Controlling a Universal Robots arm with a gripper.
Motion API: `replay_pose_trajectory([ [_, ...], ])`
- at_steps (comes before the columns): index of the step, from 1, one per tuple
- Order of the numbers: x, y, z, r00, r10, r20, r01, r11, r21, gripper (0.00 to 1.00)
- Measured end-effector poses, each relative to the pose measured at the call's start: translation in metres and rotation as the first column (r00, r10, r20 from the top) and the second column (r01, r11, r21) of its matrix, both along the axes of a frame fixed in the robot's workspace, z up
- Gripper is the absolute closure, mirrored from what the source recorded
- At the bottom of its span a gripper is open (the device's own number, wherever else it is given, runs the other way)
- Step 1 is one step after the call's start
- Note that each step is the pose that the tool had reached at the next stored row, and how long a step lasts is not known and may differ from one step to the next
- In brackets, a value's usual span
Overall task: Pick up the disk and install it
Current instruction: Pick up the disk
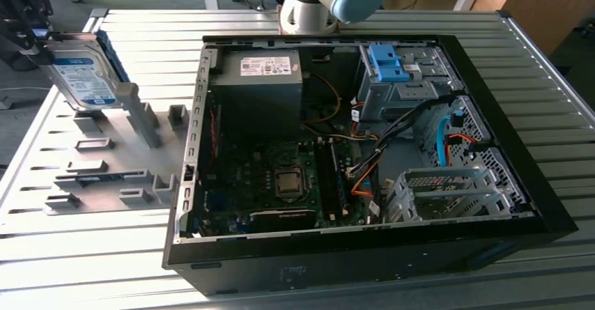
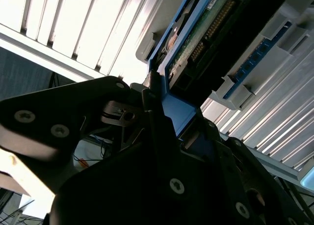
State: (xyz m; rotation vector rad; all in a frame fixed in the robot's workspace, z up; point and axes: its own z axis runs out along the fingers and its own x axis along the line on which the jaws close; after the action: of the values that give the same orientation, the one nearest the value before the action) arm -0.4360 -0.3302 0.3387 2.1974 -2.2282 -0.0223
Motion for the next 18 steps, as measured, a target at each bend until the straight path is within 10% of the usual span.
replay_pose_trajectory([
  [18, 0.0000, 0.0000, 0.0115, 1.0000, 0.000, 0.0001, 0.000, 1.0000, 0.0001, 0.64],
])
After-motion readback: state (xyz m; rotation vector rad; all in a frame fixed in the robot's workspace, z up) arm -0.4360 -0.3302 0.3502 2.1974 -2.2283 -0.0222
